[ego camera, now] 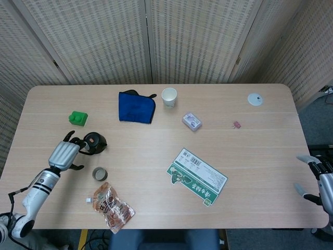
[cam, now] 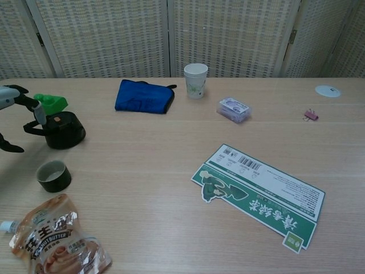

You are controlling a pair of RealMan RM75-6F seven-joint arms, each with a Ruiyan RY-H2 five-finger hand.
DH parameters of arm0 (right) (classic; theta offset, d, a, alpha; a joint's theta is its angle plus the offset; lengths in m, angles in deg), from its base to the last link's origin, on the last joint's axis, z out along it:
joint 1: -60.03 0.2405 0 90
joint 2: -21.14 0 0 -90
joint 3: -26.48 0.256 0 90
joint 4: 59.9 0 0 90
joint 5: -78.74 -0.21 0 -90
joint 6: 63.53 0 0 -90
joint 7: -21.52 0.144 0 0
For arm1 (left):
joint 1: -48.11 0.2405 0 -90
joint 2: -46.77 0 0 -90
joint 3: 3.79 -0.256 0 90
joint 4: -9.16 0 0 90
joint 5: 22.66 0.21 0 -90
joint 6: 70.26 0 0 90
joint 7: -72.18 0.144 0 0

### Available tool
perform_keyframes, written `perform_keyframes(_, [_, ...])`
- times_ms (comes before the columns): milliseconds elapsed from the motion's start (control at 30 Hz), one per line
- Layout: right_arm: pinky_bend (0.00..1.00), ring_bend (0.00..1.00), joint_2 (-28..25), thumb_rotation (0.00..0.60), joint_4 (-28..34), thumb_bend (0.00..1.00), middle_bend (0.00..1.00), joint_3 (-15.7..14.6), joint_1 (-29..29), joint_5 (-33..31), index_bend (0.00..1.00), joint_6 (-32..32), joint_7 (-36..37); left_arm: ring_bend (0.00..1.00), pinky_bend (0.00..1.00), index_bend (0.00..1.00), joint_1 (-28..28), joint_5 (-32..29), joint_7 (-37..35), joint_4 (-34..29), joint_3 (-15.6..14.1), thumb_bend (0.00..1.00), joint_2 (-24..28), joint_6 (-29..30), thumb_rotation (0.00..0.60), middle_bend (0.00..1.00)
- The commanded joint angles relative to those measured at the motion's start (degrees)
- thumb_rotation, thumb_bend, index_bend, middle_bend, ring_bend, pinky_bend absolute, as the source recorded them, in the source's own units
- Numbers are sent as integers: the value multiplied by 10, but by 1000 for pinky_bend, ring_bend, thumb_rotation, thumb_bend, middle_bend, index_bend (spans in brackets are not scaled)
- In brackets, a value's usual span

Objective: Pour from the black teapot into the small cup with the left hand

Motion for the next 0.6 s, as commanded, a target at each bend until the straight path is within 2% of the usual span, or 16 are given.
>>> perform_keyframes(33, [185, 202, 0, 600, 0, 185, 286, 0, -1, -1, 258, 0, 0, 245, 0, 388, 1, -3, 0, 1, 0, 109, -2, -3, 600, 331])
perform_keyframes(600, [185, 202, 1, 600, -8, 185, 286, 0, -3, -4, 258, 0, 7, 268, 0, 396, 1, -21, 38, -17, 6, 109, -7, -13, 600, 350])
